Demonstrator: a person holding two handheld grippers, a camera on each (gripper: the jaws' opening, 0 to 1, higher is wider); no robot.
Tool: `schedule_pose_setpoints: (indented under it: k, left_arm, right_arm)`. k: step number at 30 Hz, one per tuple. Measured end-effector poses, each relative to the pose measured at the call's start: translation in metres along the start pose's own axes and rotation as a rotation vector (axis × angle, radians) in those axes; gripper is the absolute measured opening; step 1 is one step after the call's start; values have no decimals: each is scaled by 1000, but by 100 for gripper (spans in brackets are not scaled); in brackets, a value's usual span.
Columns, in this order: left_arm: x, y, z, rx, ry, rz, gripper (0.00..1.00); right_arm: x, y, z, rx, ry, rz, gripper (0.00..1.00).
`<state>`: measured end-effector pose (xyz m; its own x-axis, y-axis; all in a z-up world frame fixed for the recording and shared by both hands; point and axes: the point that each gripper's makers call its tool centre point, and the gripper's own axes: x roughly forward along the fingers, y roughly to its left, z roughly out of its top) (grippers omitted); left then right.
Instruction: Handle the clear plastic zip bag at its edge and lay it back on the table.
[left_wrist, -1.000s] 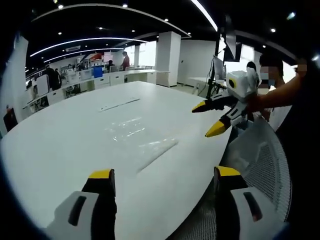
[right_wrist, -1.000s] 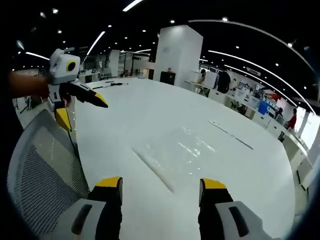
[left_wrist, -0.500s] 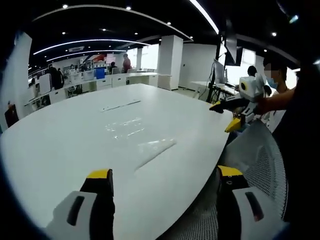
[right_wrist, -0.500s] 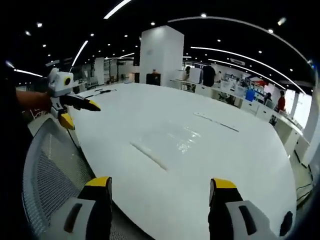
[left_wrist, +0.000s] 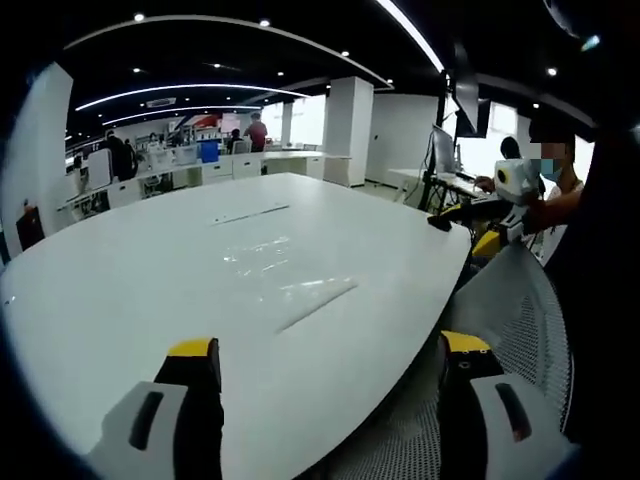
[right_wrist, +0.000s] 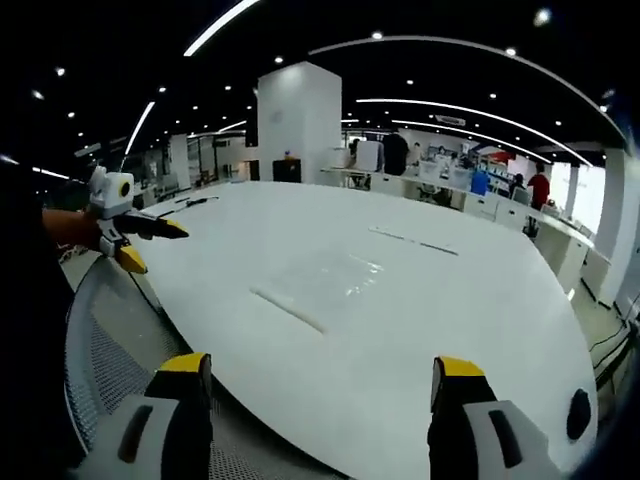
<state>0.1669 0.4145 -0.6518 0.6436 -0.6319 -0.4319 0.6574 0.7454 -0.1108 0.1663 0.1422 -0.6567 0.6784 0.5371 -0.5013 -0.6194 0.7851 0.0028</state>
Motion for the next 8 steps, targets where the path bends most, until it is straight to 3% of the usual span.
schedule_pose_setpoints:
  k: [8]
  left_arm:
    - [-1, 4, -6, 0, 22, 4, 98]
  right_arm:
    - [0, 4, 0, -5, 1, 6, 100]
